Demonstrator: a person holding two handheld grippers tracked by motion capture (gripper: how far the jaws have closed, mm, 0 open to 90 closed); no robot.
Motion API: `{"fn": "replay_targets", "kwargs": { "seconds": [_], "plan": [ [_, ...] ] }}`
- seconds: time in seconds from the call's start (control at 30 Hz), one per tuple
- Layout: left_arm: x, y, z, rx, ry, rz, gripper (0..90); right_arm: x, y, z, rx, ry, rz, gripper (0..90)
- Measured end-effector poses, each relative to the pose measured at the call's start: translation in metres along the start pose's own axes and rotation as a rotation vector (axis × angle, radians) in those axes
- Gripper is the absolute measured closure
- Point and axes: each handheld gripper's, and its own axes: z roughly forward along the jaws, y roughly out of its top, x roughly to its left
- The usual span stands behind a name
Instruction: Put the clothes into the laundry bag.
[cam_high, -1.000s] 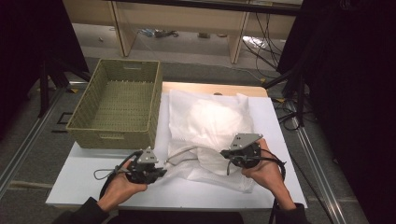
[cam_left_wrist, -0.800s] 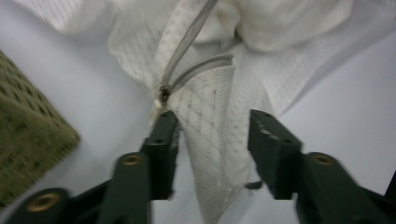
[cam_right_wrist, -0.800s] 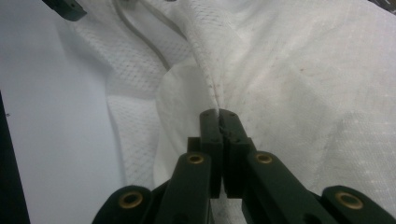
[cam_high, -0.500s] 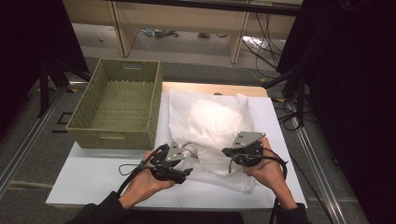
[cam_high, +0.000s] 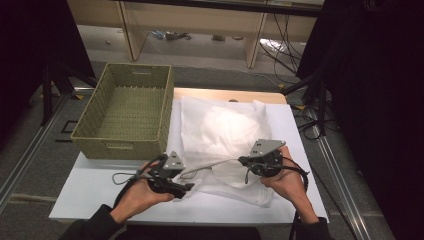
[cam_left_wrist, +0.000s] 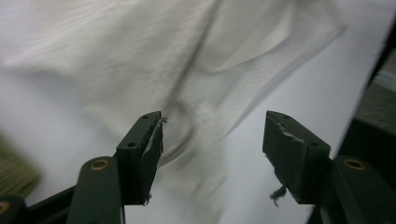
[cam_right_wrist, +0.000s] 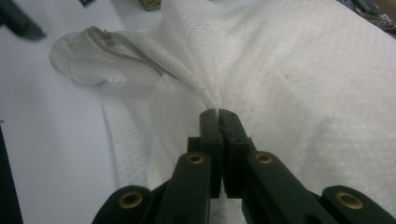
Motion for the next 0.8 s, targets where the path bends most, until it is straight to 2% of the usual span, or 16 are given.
{"fn": "replay_targets", "kwargs": {
  "seconds": [0.1, 0.13, 0.2, 0.27, 0.33, 0.37, 0.47, 0.5, 0.57, 0.6, 0.63, 0.67, 0.7, 0.73, 0.77, 0.8],
  "plan": [
    [-0.015, 0.014, 0.026, 0.006, -0.047, 0.039, 34.9, -0.001, 0.002, 0.0, -0.02, -0.014, -0.047, 90.0],
    [-0.019, 0.017, 0.036, 0.01, -0.058, 0.024, 33.7, 0.0, 0.002, 0.0, -0.013, -0.006, -0.017, 90.0],
    [-0.023, 0.025, 0.059, 0.013, -0.092, -0.014, 30.8, 0.0, 0.002, 0.0, -0.013, 0.005, -0.032, 90.0],
    [-0.024, 0.032, 0.08, 0.005, -0.09, -0.051, 27.9, 0.0, 0.0, 0.001, -0.014, -0.002, -0.034, 90.0],
    [-0.025, 0.038, 0.096, 0.035, -0.1, -0.083, 27.9, 0.0, -0.001, 0.0, -0.011, 0.004, -0.012, 90.0],
    [-0.027, 0.041, 0.104, 0.03, -0.083, -0.106, 27.7, -0.001, -0.002, 0.0, 0.001, 0.009, -0.013, 90.0],
    [-0.022, 0.051, 0.125, 0.046, -0.005, -0.096, 28.7, -0.003, -0.007, 0.004, 0.007, 0.007, -0.015, 90.0],
    [-0.017, 0.053, 0.129, 0.075, 0.001, -0.079, 30.8, -0.003, -0.007, 0.004, 0.02, 0.016, -0.005, 90.0],
    [-0.009, 0.058, 0.136, 0.058, 0.05, -0.055, 39.7, -0.002, -0.009, 0.006, 0.014, 0.008, -0.012, 90.0],
    [-0.006, 0.059, 0.138, 0.039, 0.065, -0.039, 54.4, -0.001, -0.009, 0.005, 0.022, 0.004, -0.021, 90.0],
    [-0.002, 0.06, 0.138, 0.022, 0.073, -0.03, 62.5, -0.001, -0.009, 0.004, 0.031, 0.005, -0.013, 90.0],
    [0.003, 0.063, 0.139, -0.015, 0.079, -0.056, 73.5, -0.002, -0.008, 0.005, 0.022, 0.0, -0.027, 90.0],
    [0.007, 0.065, 0.14, -0.061, 0.078, -0.106, 80.8, -0.002, -0.008, 0.004, 0.024, 0.001, -0.008, 90.0],
    [0.01, 0.068, 0.139, -0.078, 0.07, -0.149, 83.9, -0.003, -0.009, 0.004, 0.018, 0.005, -0.02, 90.0],
    [0.014, 0.073, 0.137, -0.1, 0.07, -0.17, 85.7, -0.003, -0.009, 0.004, 0.018, 0.01, -0.01, 90.0],
    [0.016, 0.078, 0.135, -0.118, 0.099, -0.161, 86.5, -0.004, -0.01, 0.004, 0.014, 0.012, -0.002, 90.0]
  ]
}}
